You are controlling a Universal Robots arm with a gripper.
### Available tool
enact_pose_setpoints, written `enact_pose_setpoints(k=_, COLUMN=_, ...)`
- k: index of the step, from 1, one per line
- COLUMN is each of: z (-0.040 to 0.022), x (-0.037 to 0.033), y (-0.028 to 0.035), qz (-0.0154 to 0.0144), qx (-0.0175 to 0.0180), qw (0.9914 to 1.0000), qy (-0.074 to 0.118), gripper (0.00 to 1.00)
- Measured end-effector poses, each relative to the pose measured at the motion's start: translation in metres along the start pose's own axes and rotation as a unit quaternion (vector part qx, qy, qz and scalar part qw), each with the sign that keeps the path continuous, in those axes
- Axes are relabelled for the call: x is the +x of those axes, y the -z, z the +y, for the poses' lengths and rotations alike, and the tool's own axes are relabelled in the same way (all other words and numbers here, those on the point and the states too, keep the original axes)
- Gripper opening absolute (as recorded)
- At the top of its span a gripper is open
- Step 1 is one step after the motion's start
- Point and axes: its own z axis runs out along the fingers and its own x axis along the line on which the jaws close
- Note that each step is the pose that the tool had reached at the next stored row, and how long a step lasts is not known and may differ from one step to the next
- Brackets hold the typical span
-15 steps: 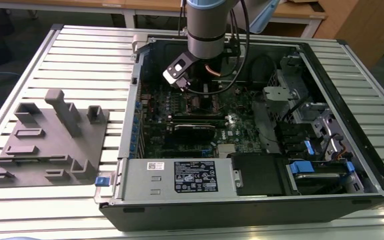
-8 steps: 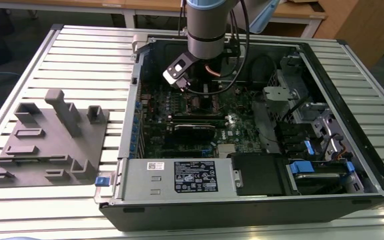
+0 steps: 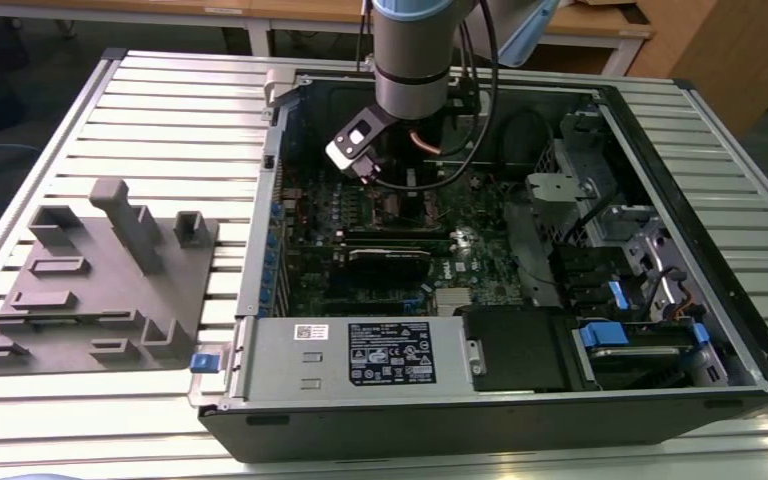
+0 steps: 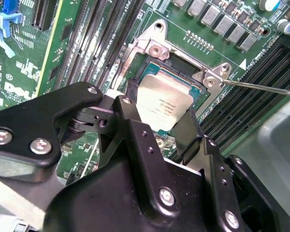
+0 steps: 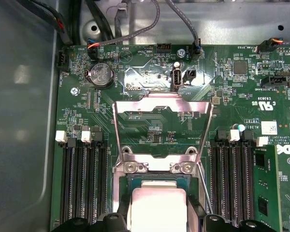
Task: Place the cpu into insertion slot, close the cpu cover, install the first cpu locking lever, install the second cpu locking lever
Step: 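Place the cpu into insertion slot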
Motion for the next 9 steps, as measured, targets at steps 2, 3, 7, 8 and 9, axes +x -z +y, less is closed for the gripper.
enact_pose_setpoints(k=2, z=0.0, x=0.0, y=-0.0001, qz=0.0001, qx=-0.0001, qw=1.0, qy=0.0, gripper=0.54)
enact_pose_setpoints(k=3, z=0.0, x=0.0, y=-0.0001, qz=0.0001, qx=-0.0001, qw=1.0, qy=0.0, gripper=0.54)
enact_pose_setpoints(k=7, z=0.0, x=0.0, y=-0.0001, qz=0.0001, qx=-0.0001, qw=1.0, qy=0.0, gripper=0.54)
enact_pose_setpoints(k=8, z=0.0, x=0.0, y=-0.0001, qz=0.0001, qx=-0.0001, qw=1.0, qy=0.0, gripper=0.54)
enact_pose_setpoints(k=9, z=0.0, x=0.0, y=-0.0001, qz=0.0001, qx=-0.0001, qw=1.0, qy=0.0, gripper=0.54)
